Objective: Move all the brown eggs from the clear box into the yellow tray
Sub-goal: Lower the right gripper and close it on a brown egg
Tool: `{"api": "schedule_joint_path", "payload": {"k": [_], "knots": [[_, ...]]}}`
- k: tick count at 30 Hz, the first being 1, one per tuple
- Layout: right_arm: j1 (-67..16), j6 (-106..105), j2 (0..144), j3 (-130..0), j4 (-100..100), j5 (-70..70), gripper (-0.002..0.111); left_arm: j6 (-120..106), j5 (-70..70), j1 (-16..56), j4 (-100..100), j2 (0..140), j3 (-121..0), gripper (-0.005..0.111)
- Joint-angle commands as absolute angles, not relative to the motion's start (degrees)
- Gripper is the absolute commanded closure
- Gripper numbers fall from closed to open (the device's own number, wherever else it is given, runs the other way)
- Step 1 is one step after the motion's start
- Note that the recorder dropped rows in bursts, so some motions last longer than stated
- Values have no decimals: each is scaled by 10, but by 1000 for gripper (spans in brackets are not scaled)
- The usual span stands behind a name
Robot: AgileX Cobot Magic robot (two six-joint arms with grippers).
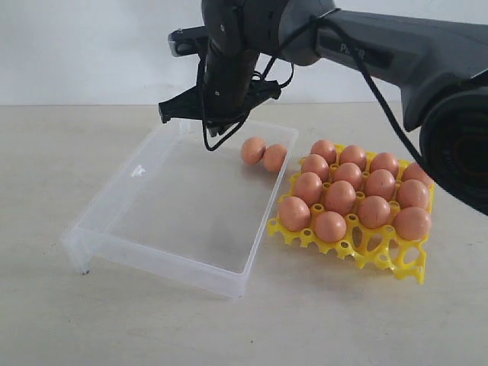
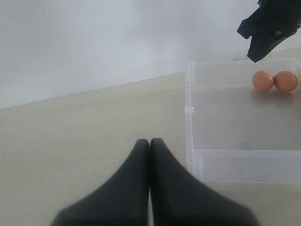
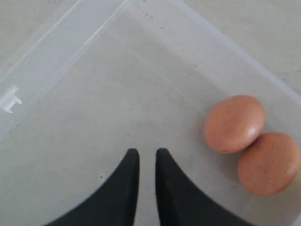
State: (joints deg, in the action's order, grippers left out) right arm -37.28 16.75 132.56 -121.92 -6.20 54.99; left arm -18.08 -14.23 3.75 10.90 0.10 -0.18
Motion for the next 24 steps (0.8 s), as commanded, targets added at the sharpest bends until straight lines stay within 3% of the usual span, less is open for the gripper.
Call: {"api": "schedule_joint_path", "payload": {"k": [1,2,4,8,24], "knots": [[-372,200,1340,-1222,-73,524,45,-176,-135,40,111,0,0,111],[-372,251,1346,-1222,-79,496,29,-176,-135,40,111,0,0,111],[-372,339,1355,-1222,-84,460,25,-176,-135,40,111,0,0,111],[-372,506,1375,-1222,-141,456,25,-176,-135,40,111,0,0,111],[-368,546,1380,-1227,-276,505,29,-176,-135,40,111,0,0,111]]}}
